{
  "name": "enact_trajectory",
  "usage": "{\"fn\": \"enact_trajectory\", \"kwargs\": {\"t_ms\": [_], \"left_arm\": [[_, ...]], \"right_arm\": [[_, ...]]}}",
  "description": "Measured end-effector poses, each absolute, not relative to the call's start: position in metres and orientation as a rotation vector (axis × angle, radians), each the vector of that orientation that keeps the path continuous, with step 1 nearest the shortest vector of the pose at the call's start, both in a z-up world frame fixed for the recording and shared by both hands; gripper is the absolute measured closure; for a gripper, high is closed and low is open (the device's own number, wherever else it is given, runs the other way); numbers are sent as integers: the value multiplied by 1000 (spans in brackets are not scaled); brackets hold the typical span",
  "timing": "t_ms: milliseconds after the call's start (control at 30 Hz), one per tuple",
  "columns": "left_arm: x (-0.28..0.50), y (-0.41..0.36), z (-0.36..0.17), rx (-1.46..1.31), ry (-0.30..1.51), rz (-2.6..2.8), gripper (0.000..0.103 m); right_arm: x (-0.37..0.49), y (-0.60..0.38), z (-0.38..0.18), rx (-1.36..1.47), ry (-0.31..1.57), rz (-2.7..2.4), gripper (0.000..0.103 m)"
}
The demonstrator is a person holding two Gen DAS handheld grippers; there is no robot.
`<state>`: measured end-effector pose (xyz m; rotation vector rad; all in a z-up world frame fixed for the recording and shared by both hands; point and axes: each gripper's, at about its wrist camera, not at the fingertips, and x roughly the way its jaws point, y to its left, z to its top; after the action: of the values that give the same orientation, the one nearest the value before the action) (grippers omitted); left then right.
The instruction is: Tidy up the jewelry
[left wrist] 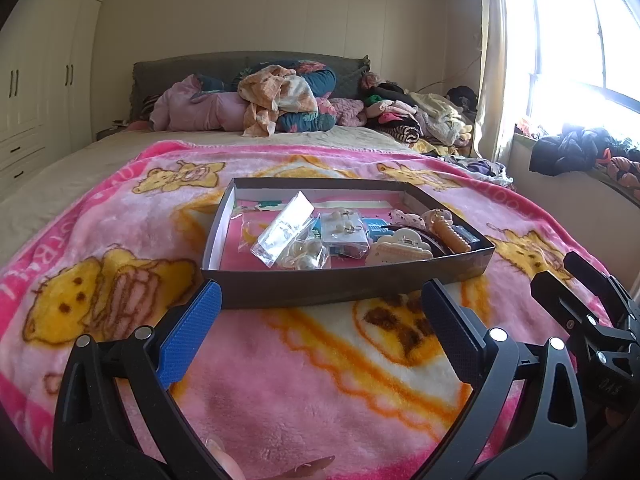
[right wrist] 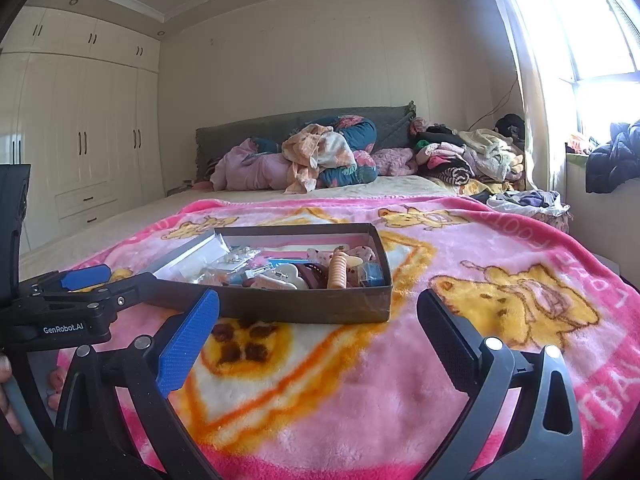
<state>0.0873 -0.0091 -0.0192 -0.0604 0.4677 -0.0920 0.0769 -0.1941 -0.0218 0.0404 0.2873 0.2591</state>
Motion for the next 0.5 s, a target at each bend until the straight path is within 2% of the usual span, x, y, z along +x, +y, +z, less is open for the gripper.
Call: {"fn": "enact_trajectory", "kwargs": {"t_ms": [500], "left_arm": [[88, -9, -20, -62, 472, -96, 12]], "right_arm": [[77, -194, -22, 41, 287, 259, 6]]}}
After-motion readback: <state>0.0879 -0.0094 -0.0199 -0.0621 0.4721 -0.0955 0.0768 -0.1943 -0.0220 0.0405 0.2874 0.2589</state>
